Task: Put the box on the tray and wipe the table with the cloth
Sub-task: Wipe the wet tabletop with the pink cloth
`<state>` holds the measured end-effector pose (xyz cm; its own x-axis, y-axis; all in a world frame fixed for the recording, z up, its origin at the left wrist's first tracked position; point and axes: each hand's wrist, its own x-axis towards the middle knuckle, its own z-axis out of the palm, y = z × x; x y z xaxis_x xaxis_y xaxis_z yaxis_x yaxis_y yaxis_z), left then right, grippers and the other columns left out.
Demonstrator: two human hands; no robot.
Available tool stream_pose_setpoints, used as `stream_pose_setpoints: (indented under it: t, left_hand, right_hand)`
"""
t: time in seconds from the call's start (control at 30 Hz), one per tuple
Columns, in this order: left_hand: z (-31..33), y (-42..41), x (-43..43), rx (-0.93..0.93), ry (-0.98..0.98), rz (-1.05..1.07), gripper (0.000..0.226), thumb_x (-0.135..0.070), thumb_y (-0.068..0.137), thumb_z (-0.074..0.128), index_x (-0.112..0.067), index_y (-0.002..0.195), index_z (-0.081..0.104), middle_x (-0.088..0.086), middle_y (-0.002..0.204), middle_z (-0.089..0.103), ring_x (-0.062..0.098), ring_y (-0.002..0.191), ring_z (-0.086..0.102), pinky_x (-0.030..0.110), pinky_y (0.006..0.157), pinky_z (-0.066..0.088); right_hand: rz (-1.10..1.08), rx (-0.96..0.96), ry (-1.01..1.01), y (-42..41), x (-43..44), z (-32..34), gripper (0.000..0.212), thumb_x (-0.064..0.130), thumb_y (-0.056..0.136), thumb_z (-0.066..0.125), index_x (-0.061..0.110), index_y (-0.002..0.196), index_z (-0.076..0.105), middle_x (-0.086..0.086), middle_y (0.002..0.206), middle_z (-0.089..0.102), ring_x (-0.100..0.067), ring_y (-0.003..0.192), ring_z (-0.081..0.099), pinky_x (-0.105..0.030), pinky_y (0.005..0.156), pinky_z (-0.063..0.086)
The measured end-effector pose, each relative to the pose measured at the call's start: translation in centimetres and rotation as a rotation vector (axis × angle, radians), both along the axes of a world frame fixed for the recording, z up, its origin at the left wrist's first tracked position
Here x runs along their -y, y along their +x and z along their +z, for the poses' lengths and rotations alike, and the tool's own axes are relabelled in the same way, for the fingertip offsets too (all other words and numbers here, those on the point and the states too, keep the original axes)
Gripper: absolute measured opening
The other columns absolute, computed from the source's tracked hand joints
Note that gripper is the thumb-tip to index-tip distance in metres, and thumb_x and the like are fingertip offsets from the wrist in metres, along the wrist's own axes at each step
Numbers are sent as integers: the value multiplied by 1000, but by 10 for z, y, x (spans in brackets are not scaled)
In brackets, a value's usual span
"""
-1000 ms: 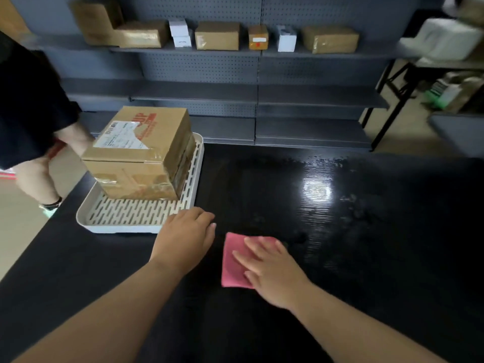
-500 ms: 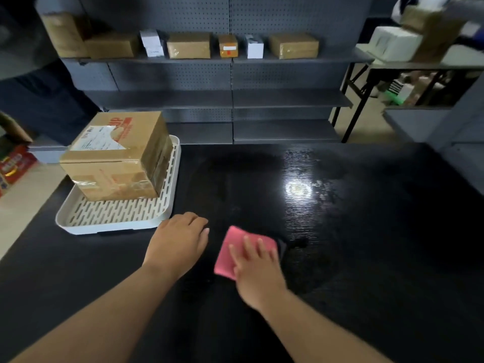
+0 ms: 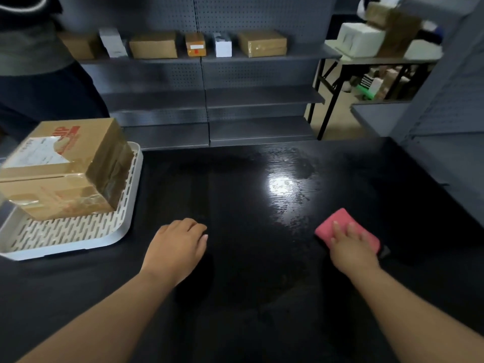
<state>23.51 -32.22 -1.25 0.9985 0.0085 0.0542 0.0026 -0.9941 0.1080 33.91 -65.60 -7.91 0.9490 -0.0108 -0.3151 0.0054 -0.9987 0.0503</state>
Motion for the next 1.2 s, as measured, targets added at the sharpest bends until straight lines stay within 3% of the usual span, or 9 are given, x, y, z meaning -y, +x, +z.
stream_pose_setpoints:
  t: [0.17,0.6,0.77,0.83,0.9,0.97,1.03,1.13,1.2]
  left_hand:
    - [-5,39,27,-41,-7,-15,40,-39,97,32,-26,130,50,-7,128,54,11,117,49,29,99,36]
    - [-30,125,38,-142,18,130,42,-42,97,27,-31,134,43,-12,134,47,7,122,43,26,103,32]
    - [-29,140,21,-149,8,215,42,-41,96,30,-29,133,46,-9,134,49,10,122,45,29,102,34]
    - [-26,145,17,-132,19,250,41,-41,96,32,-28,131,49,-8,132,51,11,121,47,29,101,36]
    - [-23,151,13,-120,26,272,40,-40,95,34,-27,130,50,-7,130,53,11,119,48,30,100,37]
    - [-20,156,11,-110,27,280,38,-38,95,37,-26,128,53,-6,128,55,12,117,51,30,97,39]
    - [-18,159,10,-112,34,284,38,-37,95,38,-26,128,53,-6,128,55,11,116,51,29,97,39]
    - [-17,161,12,-110,33,288,38,-38,95,38,-27,128,52,-7,127,55,10,116,51,28,97,39]
    - [-18,160,14,-118,30,281,38,-39,95,37,-28,128,51,-8,127,55,9,115,51,27,97,39]
  right_hand:
    - [165,-41,47,-12,-31,-9,55,38,97,9,27,151,3,-11,160,2,-37,145,9,-46,118,12]
    - [184,-150,98,231,-64,-2,54,43,99,20,38,149,-1,-2,160,-9,-38,145,-3,-54,117,6]
    - [248,-145,147,222,-116,6,57,34,99,26,35,149,-1,-3,160,-10,-38,145,-6,-57,115,0]
    - [449,-125,180,172,-137,3,60,28,97,33,31,150,5,-6,161,-3,-41,145,0,-58,113,1]
    - [692,-36,226,108,-140,-2,58,26,87,44,32,143,34,-9,155,28,-45,138,27,-62,108,20]
    - [829,-63,271,69,-129,-4,51,41,71,41,42,119,61,0,129,62,-34,113,62,-53,90,46]
    - [885,-67,287,70,-114,-8,50,51,70,34,48,112,61,10,121,67,-21,104,68,-43,83,53]
    - [854,-26,265,127,-109,-3,47,47,81,34,44,122,57,4,133,59,-26,114,62,-47,88,51]
    - [829,-12,248,181,-119,-1,47,40,96,30,38,142,35,-5,155,29,-35,139,32,-56,107,29]
